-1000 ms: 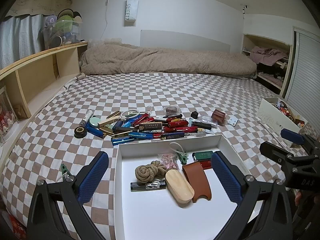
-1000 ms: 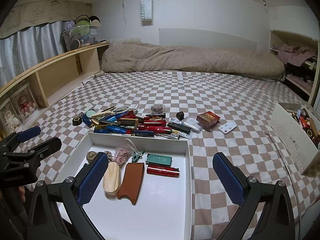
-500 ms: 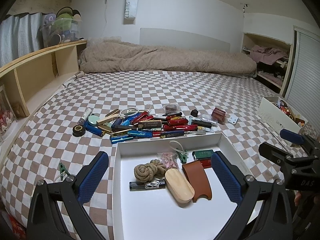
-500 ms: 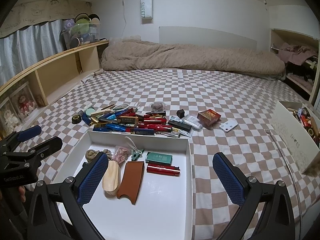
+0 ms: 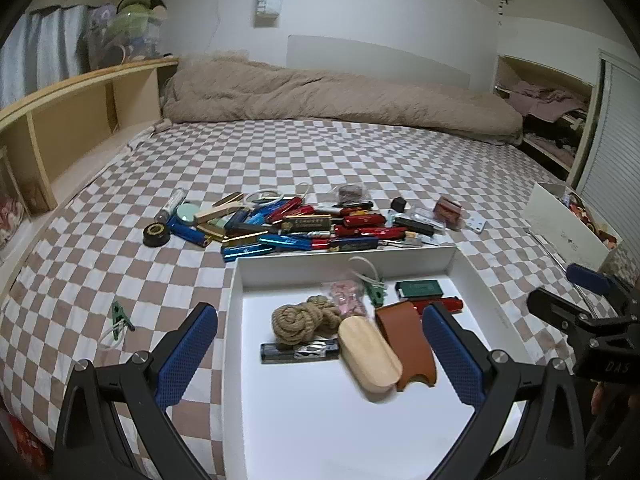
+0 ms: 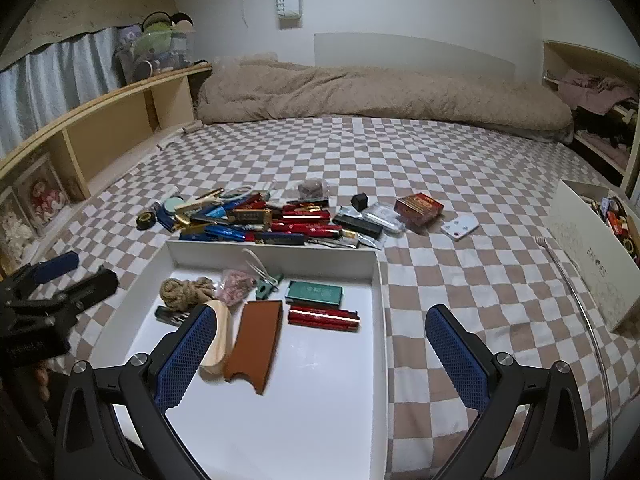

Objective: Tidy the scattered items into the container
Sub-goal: 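Move the left tool from the white tray toward the green clothespin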

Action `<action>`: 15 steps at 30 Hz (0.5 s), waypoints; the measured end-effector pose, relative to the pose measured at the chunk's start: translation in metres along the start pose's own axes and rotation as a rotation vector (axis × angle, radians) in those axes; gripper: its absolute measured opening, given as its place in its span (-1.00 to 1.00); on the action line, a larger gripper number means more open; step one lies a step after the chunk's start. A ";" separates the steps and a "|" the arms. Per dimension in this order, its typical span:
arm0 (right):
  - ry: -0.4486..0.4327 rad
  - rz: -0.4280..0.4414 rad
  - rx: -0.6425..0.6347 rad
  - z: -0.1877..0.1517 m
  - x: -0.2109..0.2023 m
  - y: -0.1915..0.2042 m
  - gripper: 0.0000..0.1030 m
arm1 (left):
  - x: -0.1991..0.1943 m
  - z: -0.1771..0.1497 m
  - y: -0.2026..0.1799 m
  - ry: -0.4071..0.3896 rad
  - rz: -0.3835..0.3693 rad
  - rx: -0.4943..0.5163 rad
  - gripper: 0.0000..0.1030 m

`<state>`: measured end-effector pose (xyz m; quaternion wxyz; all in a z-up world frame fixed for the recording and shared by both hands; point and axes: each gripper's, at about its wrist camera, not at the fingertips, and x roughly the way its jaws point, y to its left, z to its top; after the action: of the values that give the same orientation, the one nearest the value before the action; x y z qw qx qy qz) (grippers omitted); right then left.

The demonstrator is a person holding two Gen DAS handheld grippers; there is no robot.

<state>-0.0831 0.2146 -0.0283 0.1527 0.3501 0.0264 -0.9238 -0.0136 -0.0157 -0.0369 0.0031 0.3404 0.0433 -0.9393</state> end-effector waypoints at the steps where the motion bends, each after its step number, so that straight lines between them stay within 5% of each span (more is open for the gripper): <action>1: 0.003 -0.004 -0.001 0.000 0.001 -0.001 1.00 | 0.001 0.001 0.004 0.001 0.008 -0.007 1.00; 15: 0.012 -0.046 0.005 0.006 0.013 -0.016 1.00 | 0.019 0.004 0.081 0.036 0.142 -0.198 1.00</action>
<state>-0.1011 0.2259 -0.0335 0.1301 0.3552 0.0330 -0.9251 -0.0285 -0.0965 -0.0524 0.1026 0.3575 0.1117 -0.9215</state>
